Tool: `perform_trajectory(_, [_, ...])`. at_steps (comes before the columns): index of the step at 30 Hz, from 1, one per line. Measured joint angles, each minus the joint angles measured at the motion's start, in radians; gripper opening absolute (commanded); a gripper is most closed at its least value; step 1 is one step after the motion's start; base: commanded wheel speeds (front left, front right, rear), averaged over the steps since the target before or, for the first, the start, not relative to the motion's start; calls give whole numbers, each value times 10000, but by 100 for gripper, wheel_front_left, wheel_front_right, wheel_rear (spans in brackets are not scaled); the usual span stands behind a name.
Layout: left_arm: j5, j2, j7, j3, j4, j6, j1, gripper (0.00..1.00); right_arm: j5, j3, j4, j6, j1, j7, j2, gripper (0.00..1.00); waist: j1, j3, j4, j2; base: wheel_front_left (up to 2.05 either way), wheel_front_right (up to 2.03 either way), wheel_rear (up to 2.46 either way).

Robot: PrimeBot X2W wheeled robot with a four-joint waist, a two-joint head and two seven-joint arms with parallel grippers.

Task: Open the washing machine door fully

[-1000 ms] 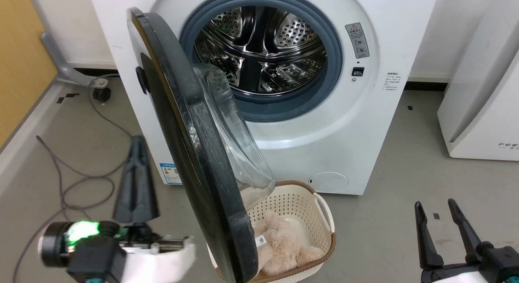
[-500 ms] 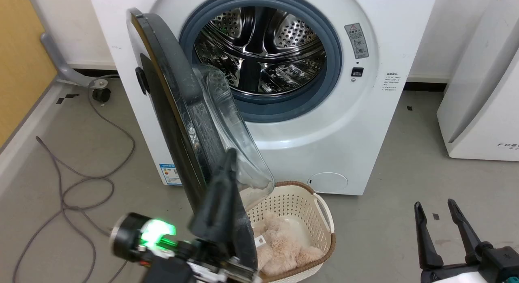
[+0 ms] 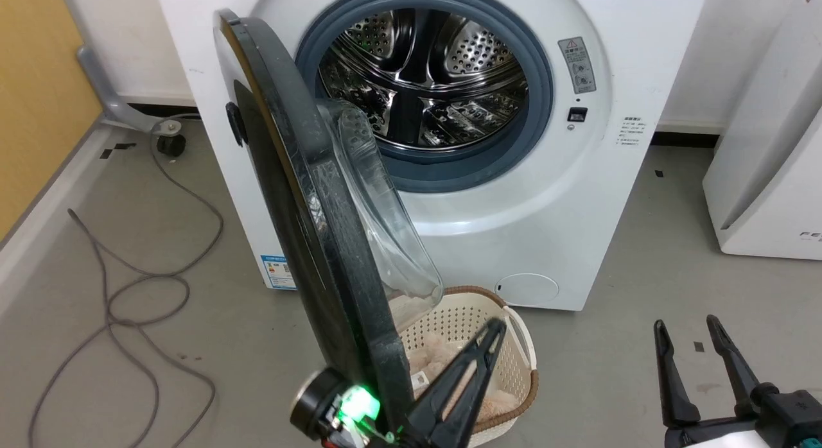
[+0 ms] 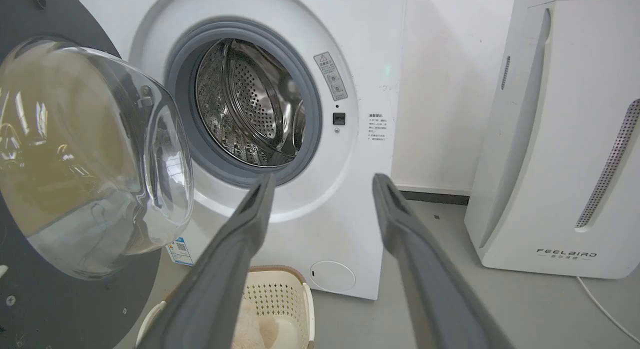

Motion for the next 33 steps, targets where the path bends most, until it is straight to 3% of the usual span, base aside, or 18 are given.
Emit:
perform_trajectory(11, [-36,203,0,-219,1388,-36,510,0,0,19,4,0,-1,2,0,100,0,96,150,0,0,0,0])
perform_trajectory(19, [-320,188,2,196,2454,226,515,0,-44,35,23,0,-6,0,0,100,0,194,239,0,0,0,0])
perform_trajectory(33, [-454,58,-2,815,2698,387,667,0,-44,-42,81,2,-5,2,2,100,0,220,974,0,0,0,0])
